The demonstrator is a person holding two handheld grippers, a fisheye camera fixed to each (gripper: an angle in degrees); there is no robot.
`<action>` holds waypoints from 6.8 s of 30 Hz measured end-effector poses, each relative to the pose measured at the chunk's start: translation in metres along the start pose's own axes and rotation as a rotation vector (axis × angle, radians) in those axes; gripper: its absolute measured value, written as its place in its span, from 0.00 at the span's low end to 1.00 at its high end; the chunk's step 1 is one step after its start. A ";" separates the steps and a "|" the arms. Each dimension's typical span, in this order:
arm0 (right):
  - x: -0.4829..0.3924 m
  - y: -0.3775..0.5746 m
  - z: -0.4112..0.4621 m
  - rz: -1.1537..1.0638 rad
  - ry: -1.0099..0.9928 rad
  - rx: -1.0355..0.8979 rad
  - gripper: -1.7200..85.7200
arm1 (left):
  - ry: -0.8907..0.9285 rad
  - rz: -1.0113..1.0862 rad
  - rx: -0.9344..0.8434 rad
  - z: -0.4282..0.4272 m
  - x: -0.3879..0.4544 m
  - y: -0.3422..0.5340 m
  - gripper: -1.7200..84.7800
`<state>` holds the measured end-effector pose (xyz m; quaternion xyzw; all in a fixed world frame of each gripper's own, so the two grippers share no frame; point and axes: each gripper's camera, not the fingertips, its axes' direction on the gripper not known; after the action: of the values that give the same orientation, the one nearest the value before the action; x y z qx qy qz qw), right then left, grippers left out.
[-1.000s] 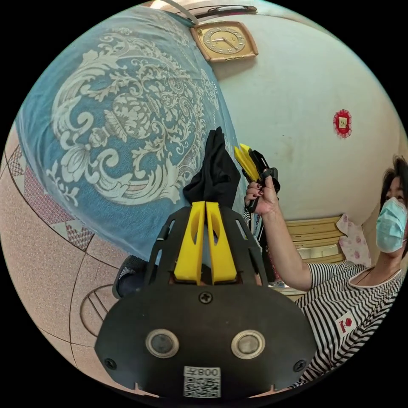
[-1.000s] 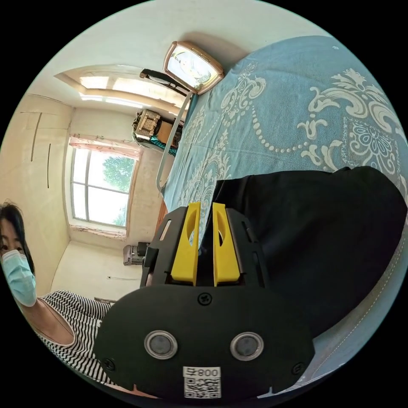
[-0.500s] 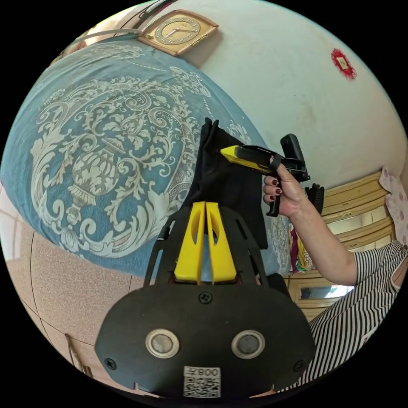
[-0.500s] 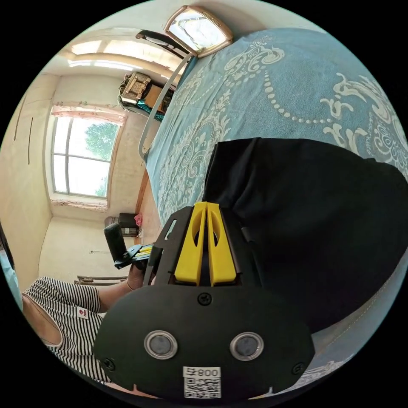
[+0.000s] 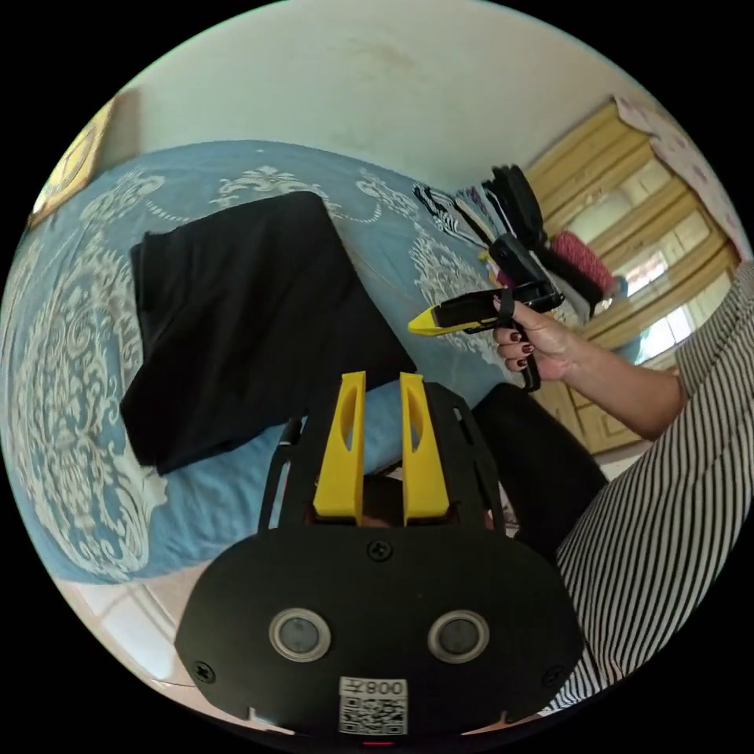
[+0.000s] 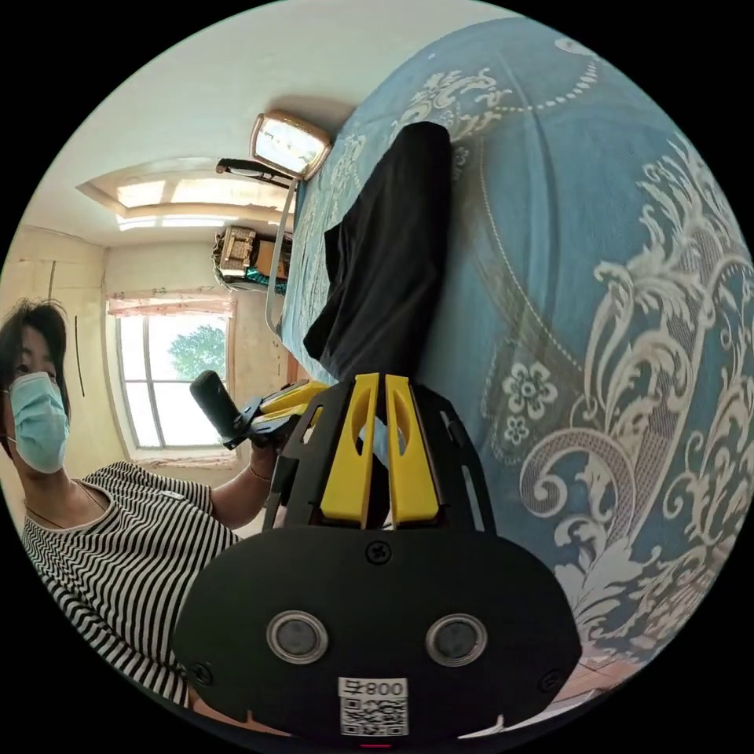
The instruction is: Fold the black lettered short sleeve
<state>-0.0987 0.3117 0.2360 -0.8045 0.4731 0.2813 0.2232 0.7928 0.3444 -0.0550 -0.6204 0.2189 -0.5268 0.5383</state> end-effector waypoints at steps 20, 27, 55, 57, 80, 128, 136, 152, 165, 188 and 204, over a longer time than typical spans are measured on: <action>0.101 0.084 0.045 0.185 -0.285 -0.006 0.12 | -0.387 0.302 -0.218 0.030 0.166 -0.084 0.05; 0.116 0.088 0.068 0.201 -0.351 -0.008 0.12 | -0.411 0.317 -0.196 0.023 0.185 -0.087 0.04; 0.178 0.111 0.124 0.275 -0.410 -0.016 0.05 | -0.150 -0.123 -0.089 0.014 0.050 0.011 0.04; 0.180 0.115 0.123 0.272 -0.428 -0.005 0.05 | -0.006 -0.287 -0.023 0.008 0.012 0.038 0.05; 0.222 0.149 0.071 0.192 -0.477 0.075 0.04 | 0.752 -1.082 0.596 0.074 -0.152 0.231 0.13; 0.455 0.437 -0.271 -0.175 -0.238 0.326 0.03 | 0.748 -0.414 0.513 -0.107 0.054 0.037 0.05; 0.526 0.465 -0.354 -0.182 -0.187 0.416 0.03 | 0.768 -0.323 0.380 -0.113 0.104 -0.072 0.05; 0.700 0.185 -0.667 -0.208 0.029 0.531 0.03 | 0.679 -0.112 0.382 -0.070 0.185 -0.557 0.05; 0.894 0.017 -0.809 0.074 0.440 0.497 0.04 | 0.590 -0.147 0.133 0.118 0.243 -0.756 0.05; 0.897 -0.094 -0.750 0.066 0.884 0.222 0.03 | 0.301 0.046 0.036 0.072 0.356 -0.818 0.02; 0.845 -0.081 -0.689 0.063 1.159 0.007 0.02 | 0.303 0.406 0.030 -0.042 0.394 -0.714 0.02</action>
<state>0.4729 -0.6196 0.1938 -0.8120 0.5427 -0.2003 -0.0781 0.6815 0.2274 0.7455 -0.4696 0.4092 -0.4980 0.6034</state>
